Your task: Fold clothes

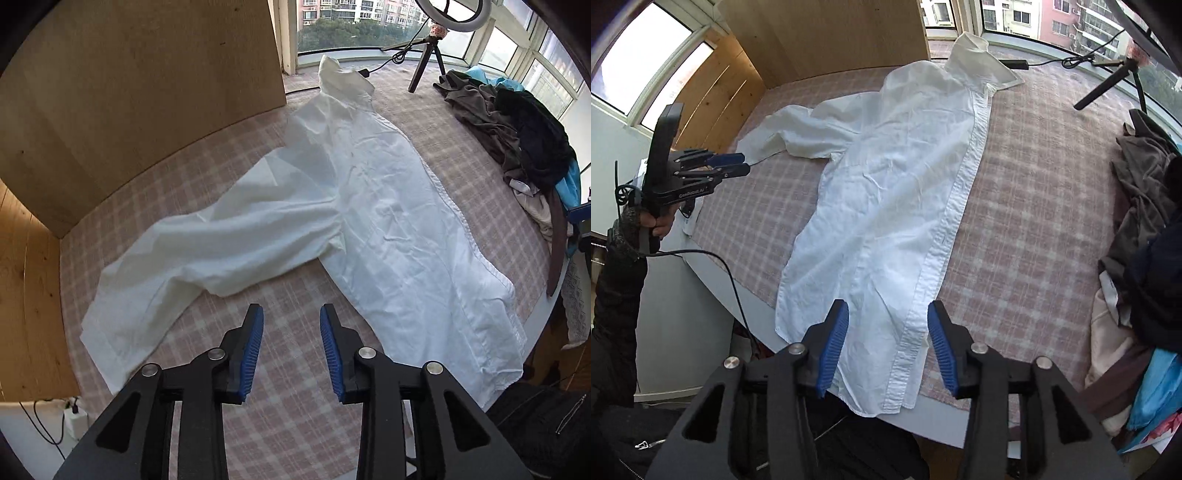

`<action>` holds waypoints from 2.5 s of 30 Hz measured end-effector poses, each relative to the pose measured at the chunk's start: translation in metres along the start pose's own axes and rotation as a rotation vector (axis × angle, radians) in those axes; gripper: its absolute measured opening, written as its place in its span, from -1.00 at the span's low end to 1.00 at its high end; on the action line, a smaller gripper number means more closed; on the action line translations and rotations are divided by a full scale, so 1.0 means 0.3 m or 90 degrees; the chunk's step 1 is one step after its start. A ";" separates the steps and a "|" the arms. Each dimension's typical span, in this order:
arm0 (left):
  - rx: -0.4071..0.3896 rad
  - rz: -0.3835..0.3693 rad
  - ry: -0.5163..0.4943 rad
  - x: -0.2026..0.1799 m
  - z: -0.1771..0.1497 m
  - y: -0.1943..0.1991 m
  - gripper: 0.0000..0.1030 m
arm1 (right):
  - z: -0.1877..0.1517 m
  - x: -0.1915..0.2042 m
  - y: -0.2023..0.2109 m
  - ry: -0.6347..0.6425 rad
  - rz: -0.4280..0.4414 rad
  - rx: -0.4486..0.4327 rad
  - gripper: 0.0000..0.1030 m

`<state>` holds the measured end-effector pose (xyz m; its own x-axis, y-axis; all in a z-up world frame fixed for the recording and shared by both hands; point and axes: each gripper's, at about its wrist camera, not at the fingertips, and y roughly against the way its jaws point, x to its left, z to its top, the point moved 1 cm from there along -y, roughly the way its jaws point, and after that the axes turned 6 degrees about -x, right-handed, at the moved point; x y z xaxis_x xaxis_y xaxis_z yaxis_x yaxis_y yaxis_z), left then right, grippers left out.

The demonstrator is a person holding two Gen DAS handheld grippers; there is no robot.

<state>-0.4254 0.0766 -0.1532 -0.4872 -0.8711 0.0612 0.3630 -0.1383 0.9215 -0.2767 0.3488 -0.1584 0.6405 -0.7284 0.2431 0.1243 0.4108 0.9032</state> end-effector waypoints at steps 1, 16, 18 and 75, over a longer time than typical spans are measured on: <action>0.007 0.016 -0.011 0.001 0.044 -0.045 -0.40 | 0.039 -0.002 0.013 0.025 -0.020 -0.015 -0.14; 0.090 0.014 0.000 0.143 0.250 -0.537 -0.15 | 0.812 -0.108 -0.640 0.358 -0.087 -0.048 -0.10; 0.092 0.003 0.000 0.155 0.250 -0.551 -0.14 | 0.849 -0.073 -0.697 0.411 -0.072 -0.042 -0.09; 0.098 -0.203 0.109 -0.316 -0.623 -0.112 -0.55 | -0.516 -0.167 -0.277 -0.106 0.060 0.020 -0.52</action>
<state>-0.2428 0.0758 -0.2616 -0.4122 -0.8635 -0.2907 0.0847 -0.3540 0.9314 -0.2019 0.4361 -0.3005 0.5133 -0.7695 0.3801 0.0444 0.4661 0.8836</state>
